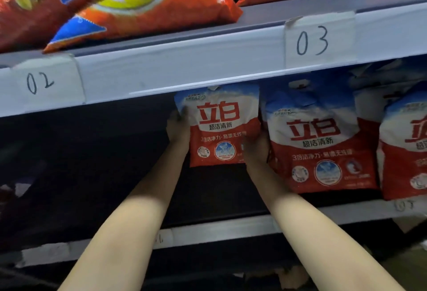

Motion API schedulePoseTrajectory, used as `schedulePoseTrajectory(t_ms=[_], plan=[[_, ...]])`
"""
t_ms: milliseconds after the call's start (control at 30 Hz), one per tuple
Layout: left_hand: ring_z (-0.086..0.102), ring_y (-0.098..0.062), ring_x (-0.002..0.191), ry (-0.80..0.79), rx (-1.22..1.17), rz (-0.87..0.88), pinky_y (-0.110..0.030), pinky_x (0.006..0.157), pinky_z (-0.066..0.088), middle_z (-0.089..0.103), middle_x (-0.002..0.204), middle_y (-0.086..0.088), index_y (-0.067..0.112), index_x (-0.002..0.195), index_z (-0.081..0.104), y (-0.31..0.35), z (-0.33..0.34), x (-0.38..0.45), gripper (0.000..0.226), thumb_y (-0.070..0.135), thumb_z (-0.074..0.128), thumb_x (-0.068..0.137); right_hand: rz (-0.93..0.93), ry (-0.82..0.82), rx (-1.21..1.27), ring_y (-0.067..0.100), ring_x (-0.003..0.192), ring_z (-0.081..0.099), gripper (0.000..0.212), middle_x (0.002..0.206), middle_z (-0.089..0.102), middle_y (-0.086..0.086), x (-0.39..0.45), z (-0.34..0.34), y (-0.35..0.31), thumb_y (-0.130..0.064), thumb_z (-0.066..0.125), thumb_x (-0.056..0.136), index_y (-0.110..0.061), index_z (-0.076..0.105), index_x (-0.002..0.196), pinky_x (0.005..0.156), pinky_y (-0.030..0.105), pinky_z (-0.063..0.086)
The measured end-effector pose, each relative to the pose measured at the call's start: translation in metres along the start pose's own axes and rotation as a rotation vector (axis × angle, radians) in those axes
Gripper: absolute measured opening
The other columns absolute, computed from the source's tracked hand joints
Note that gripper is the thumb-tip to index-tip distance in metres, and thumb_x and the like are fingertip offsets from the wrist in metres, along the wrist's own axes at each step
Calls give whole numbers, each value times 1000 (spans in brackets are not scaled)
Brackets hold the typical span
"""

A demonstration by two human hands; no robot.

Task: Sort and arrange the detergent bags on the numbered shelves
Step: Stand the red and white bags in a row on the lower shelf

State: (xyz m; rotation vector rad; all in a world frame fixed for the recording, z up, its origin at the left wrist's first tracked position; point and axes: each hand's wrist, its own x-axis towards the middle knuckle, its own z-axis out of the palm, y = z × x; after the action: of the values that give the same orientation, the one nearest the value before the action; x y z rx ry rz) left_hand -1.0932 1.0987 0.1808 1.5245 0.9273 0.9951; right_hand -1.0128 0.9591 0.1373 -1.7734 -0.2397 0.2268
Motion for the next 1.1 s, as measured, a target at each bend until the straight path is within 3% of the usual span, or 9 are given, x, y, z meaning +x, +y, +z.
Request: schedulePoseTrajectory(t_ms=[100, 233, 300, 433, 533, 667, 833, 967, 1100], plan=[[58, -12, 100, -48, 269, 99, -30, 81, 47, 61, 112, 0, 13, 119, 56, -23, -17, -20, 32, 35, 44, 99, -8, 48, -59, 28, 125, 47, 59, 133, 51, 14, -30, 5, 19, -40, 57, 87, -7, 41, 135, 105, 43, 39], [48, -22, 123, -168, 519, 203, -28, 94, 39, 47, 136, -9, 14, 137, 45, -56, -35, -64, 42, 29, 48, 97, -140, -29, -210, 25, 134, 34, 54, 142, 39, 13, -80, -8, 40, -18, 56, 93, -6, 34, 141, 113, 33, 26], [44, -23, 127, -248, 586, 295, -26, 97, 35, 44, 140, -9, 13, 138, 43, -67, -39, -90, 43, 21, 50, 96, -190, -76, -378, 28, 134, 32, 52, 143, 38, 14, -98, -18, 49, -17, 52, 94, -4, 34, 141, 112, 33, 25], [36, -21, 132, -504, 776, 460, -29, 106, 30, 37, 147, -4, 15, 140, 40, -71, -27, -138, 43, 23, 44, 98, -278, -46, -592, 39, 120, 44, 46, 130, 50, 23, -126, -57, 73, -7, 57, 88, 0, 47, 133, 101, 44, 39], [34, -21, 132, -698, 950, 661, -30, 105, 28, 34, 149, -1, 18, 142, 38, -62, -7, -167, 44, 27, 39, 99, -283, -47, -743, 30, 122, 43, 45, 130, 50, 16, -143, -100, 78, -10, 52, 91, -5, 46, 135, 102, 34, 34], [46, -27, 120, -805, 980, 970, -37, 94, 38, 50, 134, -5, 13, 130, 51, -34, 27, -210, 37, 25, 46, 95, -289, 38, -803, 22, 130, 39, 43, 136, 49, 7, -158, -167, 73, -19, 51, 95, -10, 45, 136, 108, 27, 27], [62, -26, 98, -793, 912, 1312, -38, 72, 50, 65, 108, -5, 10, 104, 67, 23, 79, -249, 24, 21, 65, 83, -303, 163, -845, 22, 131, 38, 42, 136, 49, 7, -158, -259, 40, -18, 53, 95, -10, 46, 135, 108, 29, 28], [58, -26, 106, -699, 802, 1499, -38, 86, 46, 64, 115, -6, 11, 111, 63, 90, 124, -271, 31, 26, 47, 90, -397, 268, -858, 25, 128, 40, 40, 133, 51, 11, -146, -333, -7, -16, 54, 94, -6, 49, 132, 107, 30, 29], [63, -28, 87, -543, 815, 1652, -35, 73, 49, 68, 94, -7, 10, 94, 67, 171, 159, -278, 43, 28, 30, 82, -520, 354, -870, 28, 127, 39, 39, 132, 51, 13, -122, -391, -73, -14, 52, 94, -5, 49, 132, 106, 32, 27]])
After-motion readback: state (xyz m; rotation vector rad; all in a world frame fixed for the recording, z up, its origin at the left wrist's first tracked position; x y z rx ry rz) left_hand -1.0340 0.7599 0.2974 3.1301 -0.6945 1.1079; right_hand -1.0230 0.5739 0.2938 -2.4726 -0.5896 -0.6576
